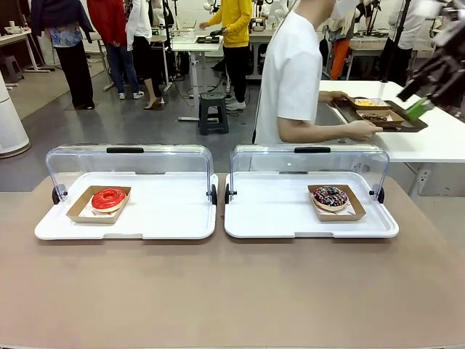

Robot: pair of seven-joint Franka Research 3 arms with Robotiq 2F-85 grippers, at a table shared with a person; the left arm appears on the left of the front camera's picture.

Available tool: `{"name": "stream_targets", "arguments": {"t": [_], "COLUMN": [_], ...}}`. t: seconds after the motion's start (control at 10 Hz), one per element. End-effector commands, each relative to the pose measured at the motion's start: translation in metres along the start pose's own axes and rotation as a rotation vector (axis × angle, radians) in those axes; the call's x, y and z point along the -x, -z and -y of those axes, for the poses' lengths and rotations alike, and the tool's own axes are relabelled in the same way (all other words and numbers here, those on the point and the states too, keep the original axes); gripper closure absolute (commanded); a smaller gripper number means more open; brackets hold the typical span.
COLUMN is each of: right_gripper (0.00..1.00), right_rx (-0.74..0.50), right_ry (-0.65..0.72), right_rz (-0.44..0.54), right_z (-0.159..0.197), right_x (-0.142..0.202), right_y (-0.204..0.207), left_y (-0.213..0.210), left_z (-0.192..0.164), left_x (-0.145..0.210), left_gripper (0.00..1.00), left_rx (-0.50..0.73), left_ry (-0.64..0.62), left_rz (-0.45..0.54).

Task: Provide the desired donut to the person.
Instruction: Place the picked Paper togo box onto the Handle tray extended by the person.

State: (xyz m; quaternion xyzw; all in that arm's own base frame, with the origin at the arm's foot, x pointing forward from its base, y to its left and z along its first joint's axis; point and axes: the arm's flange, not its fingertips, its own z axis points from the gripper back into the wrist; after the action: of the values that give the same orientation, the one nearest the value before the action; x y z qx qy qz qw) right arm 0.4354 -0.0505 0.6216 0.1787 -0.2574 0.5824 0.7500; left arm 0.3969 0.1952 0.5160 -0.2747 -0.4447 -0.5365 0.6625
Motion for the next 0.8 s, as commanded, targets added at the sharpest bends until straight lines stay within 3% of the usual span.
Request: {"name": "stream_targets", "arguments": {"t": [0.0,0.2,0.5,0.7], "right_gripper": [0.0,0.0,0.0,0.0], "right_rx": [-0.057,-0.076,-0.105,-0.128], "right_ry": [-0.071,-0.153,-0.114,-0.061], "right_rz": [0.243,0.487,0.612,0.641], "right_z": [0.014,0.025,0.042,0.045], "right_x": [0.067,0.116,0.164,0.176], "right_y": [-0.003,-0.005,0.024,0.035], "left_y": [-0.001,-0.001,-0.001,-0.001], "left_z": [0.001,0.001,0.001,0.001], "left_x": [-0.001,-0.001,-0.001,-0.001], "left_gripper": [0.0,0.0,0.0,0.0], "left_rx": [0.0,0.0,0.0,0.0], "left_ry": [0.004,0.004,0.004,0.004], "left_rz": [0.001,0.001,0.001,0.001]}}
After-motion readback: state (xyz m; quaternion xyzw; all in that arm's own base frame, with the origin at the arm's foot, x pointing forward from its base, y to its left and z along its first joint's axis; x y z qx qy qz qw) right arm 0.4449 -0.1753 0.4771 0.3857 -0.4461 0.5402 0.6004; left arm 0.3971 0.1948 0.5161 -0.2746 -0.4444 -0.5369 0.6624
